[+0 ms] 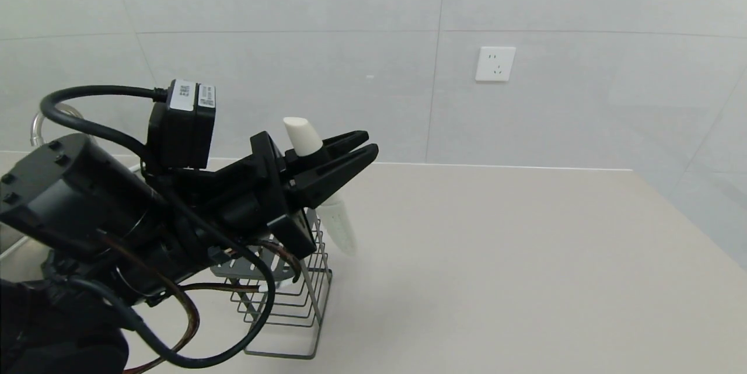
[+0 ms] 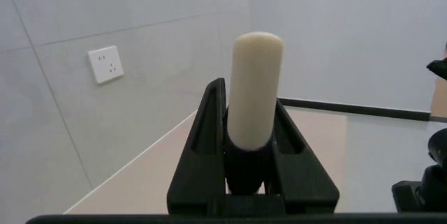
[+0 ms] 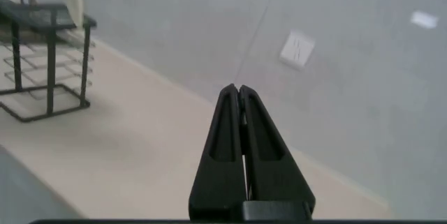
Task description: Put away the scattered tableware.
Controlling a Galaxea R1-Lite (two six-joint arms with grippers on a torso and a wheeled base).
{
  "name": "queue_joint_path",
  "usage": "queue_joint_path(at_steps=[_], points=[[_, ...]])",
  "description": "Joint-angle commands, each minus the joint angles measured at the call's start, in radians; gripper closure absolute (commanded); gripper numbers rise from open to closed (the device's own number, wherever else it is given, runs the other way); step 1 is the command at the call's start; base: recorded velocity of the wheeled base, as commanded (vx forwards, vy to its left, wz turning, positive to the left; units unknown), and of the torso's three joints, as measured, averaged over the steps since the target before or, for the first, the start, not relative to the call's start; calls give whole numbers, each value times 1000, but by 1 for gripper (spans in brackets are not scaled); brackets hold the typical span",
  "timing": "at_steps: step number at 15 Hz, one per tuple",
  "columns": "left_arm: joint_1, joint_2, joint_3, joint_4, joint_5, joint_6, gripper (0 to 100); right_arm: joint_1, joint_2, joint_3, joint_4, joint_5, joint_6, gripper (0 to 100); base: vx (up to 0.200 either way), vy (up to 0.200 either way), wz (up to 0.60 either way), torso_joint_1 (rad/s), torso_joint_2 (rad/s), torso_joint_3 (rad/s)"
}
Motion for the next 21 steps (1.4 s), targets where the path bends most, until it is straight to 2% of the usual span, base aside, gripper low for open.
queue_joint_path(at_steps=[1, 2, 5, 6, 7, 9, 12, 13, 14, 15, 16, 17, 18, 20, 21], points=[[6, -89, 29, 57, 0, 5, 100, -26, -74, 1, 195, -100, 47, 100, 0, 0, 0, 0, 0, 0], [17, -107, 27, 77, 0, 5, 100, -26, -72, -4, 212, -120, 63, 100, 0, 0, 0, 0, 0, 0], [153, -182, -14, 217, 18, 14, 100, -28, -72, -4, 212, -247, 190, 100, 0, 0, 0, 0, 0, 0], [159, -187, -23, 236, 32, 20, 100, -28, -72, -1, 216, -284, 195, 100, 0, 0, 0, 0, 0, 0], [158, -196, -65, 284, 69, 27, 100, -26, -71, 1, 250, -372, 224, 100, 0, 0, 0, 0, 0, 0], [139, -198, -129, 361, 107, 30, 100, -26, -72, -1, 253, -381, 244, 100, 0, 0, 0, 0, 0, 0], [47, -208, -192, 474, 266, 28, 100, -26, -71, -1, 253, -381, 248, 100, 0, 0, 0, 0, 0, 0], [36, -208, -198, 493, 305, 28, 100, -26, -72, -1, 253, -381, 248, 100, 0, 0, 0, 0, 0, 0], [32, -207, -198, 514, 381, 28, 100, -26, -71, -1, 253, -381, 248, 100, 0, 0, 0, 0, 0, 0], [32, -207, -198, 522, 428, 28, 100, -26, -71, -1, 253, -381, 248, 100, 0, 0, 0, 0, 0, 0], [27, -208, -198, 557, 575, 27, 100, -26, -72, -1, 253, -381, 248, 100, 0, 0, 0, 0, 0, 0], [13, -215, -200, 575, 635, 27, 100, -26, -71, -1, 253, -381, 248, 100, 0, 0, 0, 0, 0, 0], [-16, -239, -206, 618, 719, 28, 100, -26, -72, -1, 253, -381, 248, 100, 0, 0, 0, 0, 0, 0], [-56, -247, -212, 666, 823, 22, 100, -26, -71, -1, 253, -381, 248, 100, 0, 0, 0, 0, 0, 0], [-59, -241, -215, 668, 860, 22, 100, -26, -72, -1, 253, -381, 248, 100, 0, 0, 0, 0, 0, 0]])
